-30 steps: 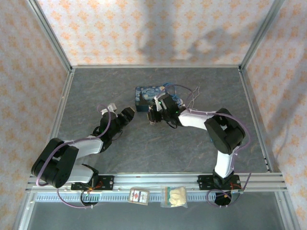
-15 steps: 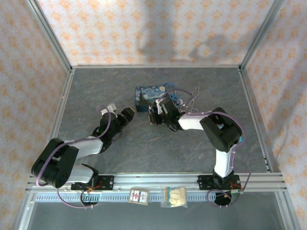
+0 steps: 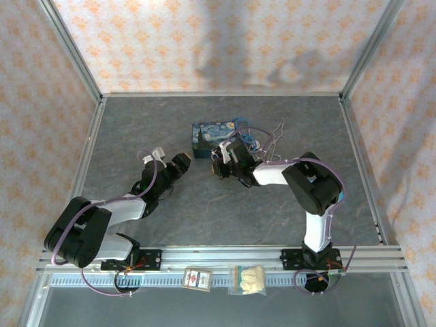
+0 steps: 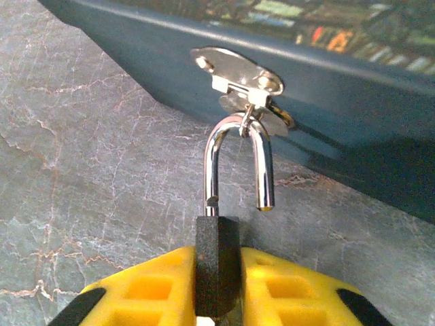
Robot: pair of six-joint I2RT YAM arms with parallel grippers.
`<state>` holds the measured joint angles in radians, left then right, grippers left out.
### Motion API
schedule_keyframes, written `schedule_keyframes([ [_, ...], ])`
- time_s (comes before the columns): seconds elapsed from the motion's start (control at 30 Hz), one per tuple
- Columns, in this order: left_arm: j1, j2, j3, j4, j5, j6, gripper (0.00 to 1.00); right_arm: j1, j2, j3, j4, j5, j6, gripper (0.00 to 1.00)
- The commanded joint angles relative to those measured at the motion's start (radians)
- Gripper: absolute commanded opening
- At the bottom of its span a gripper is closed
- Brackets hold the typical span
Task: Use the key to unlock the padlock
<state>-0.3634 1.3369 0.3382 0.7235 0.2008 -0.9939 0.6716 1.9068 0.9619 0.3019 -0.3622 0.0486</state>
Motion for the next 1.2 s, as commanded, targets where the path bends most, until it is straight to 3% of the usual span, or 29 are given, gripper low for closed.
schedule_keyframes([
  [0.0,0.014,-0.011,-0.008,0.038,-0.008,0.003,0.67,0.0,0.01,-0.016,-0.025,0.019,-0.035,0.26],
  [0.17,0.017,-0.009,-0.011,0.042,-0.004,0.003,0.67,0.0,0.004,-0.031,-0.007,0.012,-0.035,0.29],
  [0.33,0.021,-0.014,-0.011,0.043,0.002,0.003,0.67,-0.002,0.005,-0.022,0.0,0.013,-0.068,0.09],
  [0.47,0.022,-0.023,-0.008,0.029,0.0,0.008,0.67,-0.027,-0.009,-0.007,-0.023,-0.025,-0.152,0.02],
  [0.7,0.024,-0.024,-0.003,0.022,0.002,0.011,0.67,-0.092,0.035,0.103,-0.186,-0.219,-0.357,0.0],
  [0.97,0.024,-0.028,0.004,0.008,0.006,0.021,0.67,-0.095,0.142,0.268,-0.393,-0.228,-0.618,0.0],
  [1.17,0.026,-0.028,-0.002,0.01,0.014,0.022,0.66,-0.096,0.156,0.308,-0.377,-0.174,-0.678,0.0],
])
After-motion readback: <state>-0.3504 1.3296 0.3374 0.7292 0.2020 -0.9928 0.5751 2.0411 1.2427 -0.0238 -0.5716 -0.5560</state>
